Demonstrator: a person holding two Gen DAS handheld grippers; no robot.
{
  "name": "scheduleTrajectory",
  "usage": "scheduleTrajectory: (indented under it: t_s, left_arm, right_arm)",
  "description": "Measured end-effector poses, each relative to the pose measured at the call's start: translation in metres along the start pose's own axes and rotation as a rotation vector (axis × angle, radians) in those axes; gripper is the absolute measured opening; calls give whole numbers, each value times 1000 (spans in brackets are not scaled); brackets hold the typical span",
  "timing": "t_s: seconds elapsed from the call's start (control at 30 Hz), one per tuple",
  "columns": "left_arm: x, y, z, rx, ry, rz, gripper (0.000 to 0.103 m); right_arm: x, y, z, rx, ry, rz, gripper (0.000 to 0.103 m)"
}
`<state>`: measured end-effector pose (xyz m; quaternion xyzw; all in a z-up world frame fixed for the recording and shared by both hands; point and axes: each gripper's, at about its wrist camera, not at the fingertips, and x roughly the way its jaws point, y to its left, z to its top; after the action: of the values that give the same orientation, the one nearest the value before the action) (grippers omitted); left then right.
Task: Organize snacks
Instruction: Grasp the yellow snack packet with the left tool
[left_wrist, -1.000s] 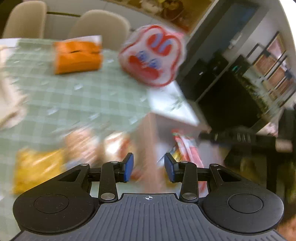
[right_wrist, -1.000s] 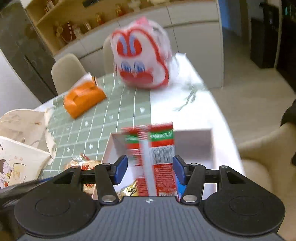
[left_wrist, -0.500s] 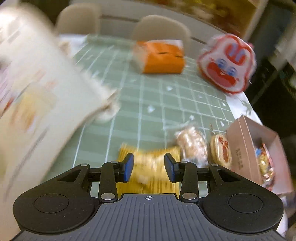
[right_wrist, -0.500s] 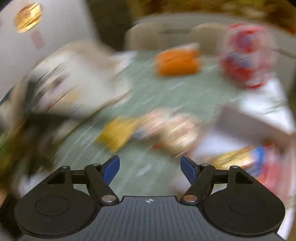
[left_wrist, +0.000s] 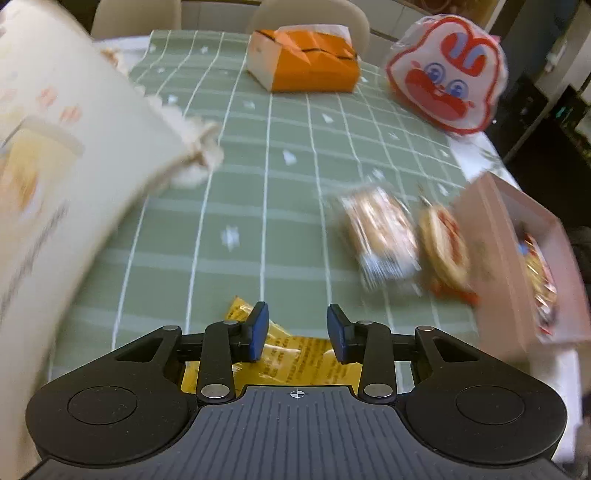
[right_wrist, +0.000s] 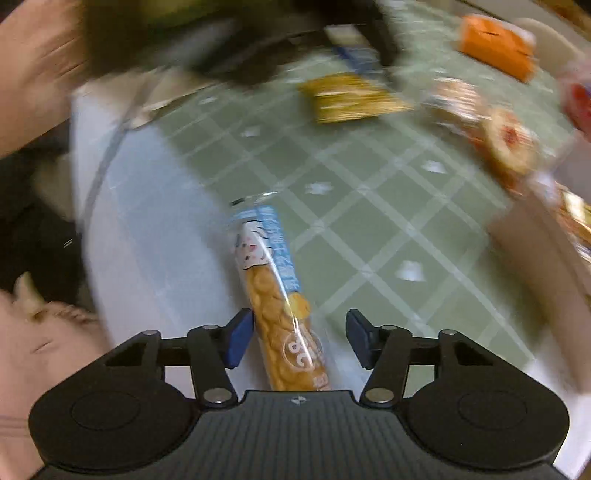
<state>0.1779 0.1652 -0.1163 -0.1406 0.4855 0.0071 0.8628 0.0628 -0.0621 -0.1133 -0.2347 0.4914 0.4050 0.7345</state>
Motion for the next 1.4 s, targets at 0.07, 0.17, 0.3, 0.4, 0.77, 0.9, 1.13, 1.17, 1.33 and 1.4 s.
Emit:
scheduleTrajectory:
  t_s: [0.07, 0.17, 0.3, 0.4, 0.77, 0.9, 1.13, 1.17, 1.33, 1.4]
  left_arm:
    - [-14, 2, -19, -38, 14, -41, 39]
    - [-37, 11, -45, -105, 11, -110, 39]
    - [-79, 30, -64, -208, -65, 16, 39]
    - [-98, 52, -78, -362, -70, 52, 39]
    - [-81, 59, -105, -494, -78, -65, 39]
    - [-66, 44, -92, -363, -36, -77, 41]
    - [-61, -7, -84, -91, -19, 79, 42]
    - [-63, -7, -85, -117, -20, 82, 42]
    - [-69, 20, -95, -391, -16, 34, 42]
    - [-68, 31, -94, -483, -26, 26, 42]
  right_arm:
    - [-5, -20, -2, 77, -18, -35, 53]
    - [-5, -42, -4, 174, -30, -53, 53]
    - [-3, -58, -8, 245, -62, -119, 53]
    - [-9, -63, 1, 266, -120, -108, 53]
    - [33, -45, 86, 256, -286, -102, 53]
    - [46, -28, 83, 264, -215, 9, 53]
    - [16, -9, 38, 193, -215, -42, 55]
    - [7, -10, 28, 184, -230, -94, 61]
    - [-10, -28, -10, 247, -247, -270, 73]
    - [-6, -38, -21, 307, -218, -260, 73]
